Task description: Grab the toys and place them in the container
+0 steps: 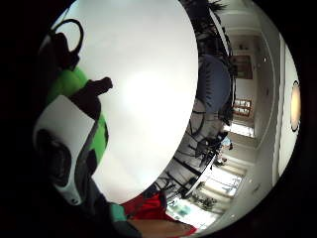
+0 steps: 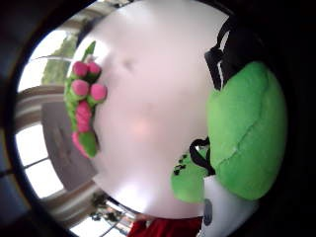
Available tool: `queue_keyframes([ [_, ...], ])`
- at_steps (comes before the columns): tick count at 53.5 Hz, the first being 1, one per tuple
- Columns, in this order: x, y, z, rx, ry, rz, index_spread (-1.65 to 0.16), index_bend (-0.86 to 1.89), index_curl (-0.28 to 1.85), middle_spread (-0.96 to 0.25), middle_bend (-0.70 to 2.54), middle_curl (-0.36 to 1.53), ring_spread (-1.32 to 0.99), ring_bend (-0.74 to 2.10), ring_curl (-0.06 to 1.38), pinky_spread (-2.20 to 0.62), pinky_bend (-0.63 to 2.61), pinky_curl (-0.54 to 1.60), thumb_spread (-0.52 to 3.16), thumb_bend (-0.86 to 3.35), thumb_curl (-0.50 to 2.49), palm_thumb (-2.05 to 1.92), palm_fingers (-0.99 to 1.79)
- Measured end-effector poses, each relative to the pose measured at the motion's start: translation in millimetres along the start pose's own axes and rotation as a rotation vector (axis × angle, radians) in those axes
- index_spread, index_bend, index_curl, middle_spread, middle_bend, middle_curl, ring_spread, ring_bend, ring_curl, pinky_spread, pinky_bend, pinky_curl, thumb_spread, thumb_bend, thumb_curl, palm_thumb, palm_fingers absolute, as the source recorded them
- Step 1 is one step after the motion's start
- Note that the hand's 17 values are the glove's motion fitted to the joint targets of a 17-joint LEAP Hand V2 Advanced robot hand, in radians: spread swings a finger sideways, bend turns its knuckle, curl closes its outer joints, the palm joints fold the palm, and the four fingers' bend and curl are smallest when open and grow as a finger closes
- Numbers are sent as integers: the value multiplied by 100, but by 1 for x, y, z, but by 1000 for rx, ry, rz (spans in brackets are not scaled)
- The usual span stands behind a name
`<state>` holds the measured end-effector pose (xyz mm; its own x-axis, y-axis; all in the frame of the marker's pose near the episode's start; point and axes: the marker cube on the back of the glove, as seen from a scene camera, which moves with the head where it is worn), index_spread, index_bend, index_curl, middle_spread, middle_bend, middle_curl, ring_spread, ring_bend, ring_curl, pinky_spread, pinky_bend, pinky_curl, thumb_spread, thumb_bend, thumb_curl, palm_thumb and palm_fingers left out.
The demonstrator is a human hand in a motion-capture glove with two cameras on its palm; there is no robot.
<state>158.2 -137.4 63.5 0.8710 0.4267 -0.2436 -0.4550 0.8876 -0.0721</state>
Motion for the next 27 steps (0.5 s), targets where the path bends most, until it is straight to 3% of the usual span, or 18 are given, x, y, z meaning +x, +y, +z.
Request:
queue_keyframes([
  [7, 4, 6, -23, 11, -55, -52, -42, 43, 55, -40, 45, 34, -50, 78, 45, -34, 109, 30, 92, 14, 67, 69, 81],
  [18, -7, 21, -113, 166, -114, -114, -43, 44, 66, -44, 47, 39, -53, 78, 46, -36, 103, 31, 79, 11, 76, 68, 84],
  [21, -13, 24, -142, 206, -109, -99, -44, 43, 68, -44, 47, 40, -54, 78, 46, -36, 103, 31, 76, 10, 78, 69, 84],
  [25, -23, 22, -183, 238, -124, 45, -44, 42, 71, -45, 48, 42, -54, 78, 46, -36, 102, 31, 73, 9, 80, 68, 86],
  [27, -26, 28, -201, 258, -118, -36, -45, 41, 72, -45, 48, 43, -54, 78, 46, -36, 102, 32, 73, 9, 82, 69, 86],
])
